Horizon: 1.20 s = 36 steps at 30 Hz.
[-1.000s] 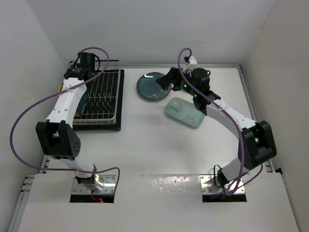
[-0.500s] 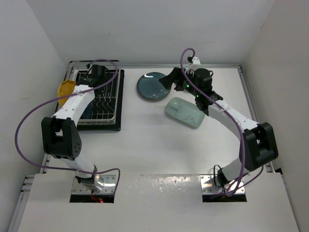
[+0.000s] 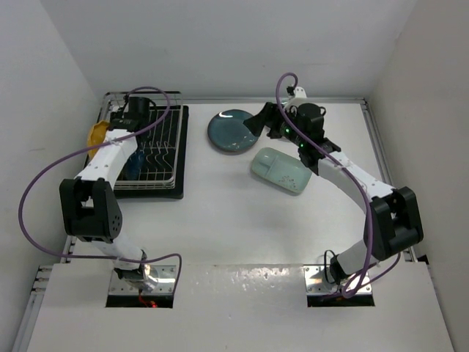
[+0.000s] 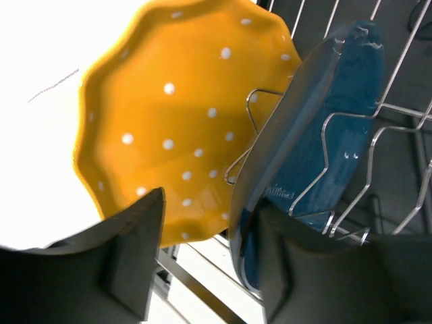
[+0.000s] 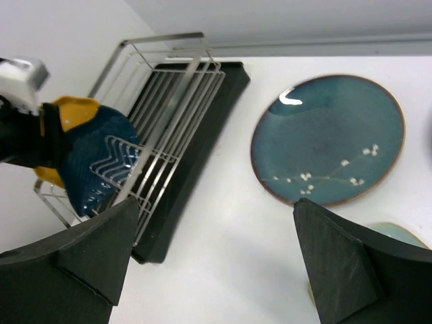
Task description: Load the plates into the dish rack
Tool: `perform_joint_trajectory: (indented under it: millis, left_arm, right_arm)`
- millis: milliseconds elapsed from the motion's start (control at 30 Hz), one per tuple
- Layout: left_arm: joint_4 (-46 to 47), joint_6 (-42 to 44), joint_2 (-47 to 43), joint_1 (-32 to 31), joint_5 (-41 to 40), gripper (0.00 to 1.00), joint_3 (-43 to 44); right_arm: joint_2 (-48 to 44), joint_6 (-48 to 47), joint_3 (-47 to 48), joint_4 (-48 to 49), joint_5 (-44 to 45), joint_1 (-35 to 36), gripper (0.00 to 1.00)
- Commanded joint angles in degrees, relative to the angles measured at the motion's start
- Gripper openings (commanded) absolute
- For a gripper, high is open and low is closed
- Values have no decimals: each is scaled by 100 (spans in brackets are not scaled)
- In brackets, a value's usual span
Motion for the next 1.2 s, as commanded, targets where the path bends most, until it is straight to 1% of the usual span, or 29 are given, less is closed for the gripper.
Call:
perform_joint_trajectory:
  millis: [0,33,67,133,167,200,267,333,367,400,433,500,533,567,600,700,733,767,800,867,900,967,1000,1033,1067,1100,1167]
  left_arm:
    - [207,85,-169,116,55,61,312]
    - [207,86,-169,116,55,67,435]
    - [207,147,-169,116,108,69,514]
    - [50,200,-169,116,178,73,803]
    - [49,200,-169,116,248,73,910]
    - [-47,252,-169,116,249,73,1015]
    - [-197,253,-221,116,389,76,1288]
    - [-328,305,-222,116,503,76,1429]
    - [-329,305,-344,116,686,76,1499]
    - [-381,305,-345,116,810,76,1499]
    - [-382,384,-441,116,1098,76,1500]
    - [-443,464,-564,64,1363,77,1500]
    - [-522,533,-565,64,1513,77,1552]
    - [-644,604,-565,64,1801,77,1552]
    - [-698,604,-565,64,1900,77,1552]
    - [-838,604,-617,11,2085,78,1552]
    - [-839,604,-618,11,2086,78,1552]
    - [-839,604,-618,11,2086,78,1552]
    - [-839,604,-670,11,2138,78,1552]
    - [-892,666,-670,11,2138,78,1552]
    - [-892,666,-670,-41,2138,78,1613]
    - [-953,727,-670,-42,2208,78,1614]
    - [-1005,849,-670,-94,2322,78,1675]
    - [-1006,903,-722,-95,2419,78,1675]
    - [-1119,1034,-723,-155,2681,79,1727]
    - [-1172,1096,-723,-217,2849,81,1728]
    - [-1313,1228,-723,-287,3226,82,1781]
  right_arm:
    - [-25,-113,220,-476,23,-250,97]
    - [-25,-122,290,-625,92,-286,99]
    - [45,-122,343,-1140,145,-400,99]
    - [159,-149,544,-1574,408,-637,99]
    - [325,-105,659,-2385,618,-795,99]
    - [396,-87,721,-2681,864,-953,99]
    - [624,-9,766,-3628,1111,-1217,99]
    - [730,45,643,-4069,1515,-1506,99]
    - [827,36,503,-4211,1612,-1586,99]
    - [941,-16,458,-4230,1787,-1718,97]
    - [1055,-34,327,-4283,1815,-1745,94]
    - [1231,-69,291,-4283,1816,-1772,92]
    - [1362,-104,299,-4248,1676,-1763,90]
    - [1425,-105,282,-4257,1666,-1763,88]
    - [1599,-87,282,-4239,1631,-1780,88]
    - [1837,1,229,-4178,1570,-1807,81]
    - [1943,9,203,-4082,1387,-1816,79]
    - [2005,36,194,-4003,1228,-1868,73]
    - [2110,36,177,-3897,992,-1886,69]
    - [2198,36,115,-3739,806,-1886,57]
    - [2207,18,80,-3634,805,-1903,43]
    - [2050,18,-148,-3502,813,-1912,29]
    - [2006,1,-236,-3336,814,-1956,13]
    - [1805,-104,-411,-3308,883,-1948,4]
    - [1734,-140,-508,-3264,971,-1991,0]
    - [1437,-270,-613,-3246,998,-2000,0]
    - [1181,-568,-719,-3063,963,-2026,0]
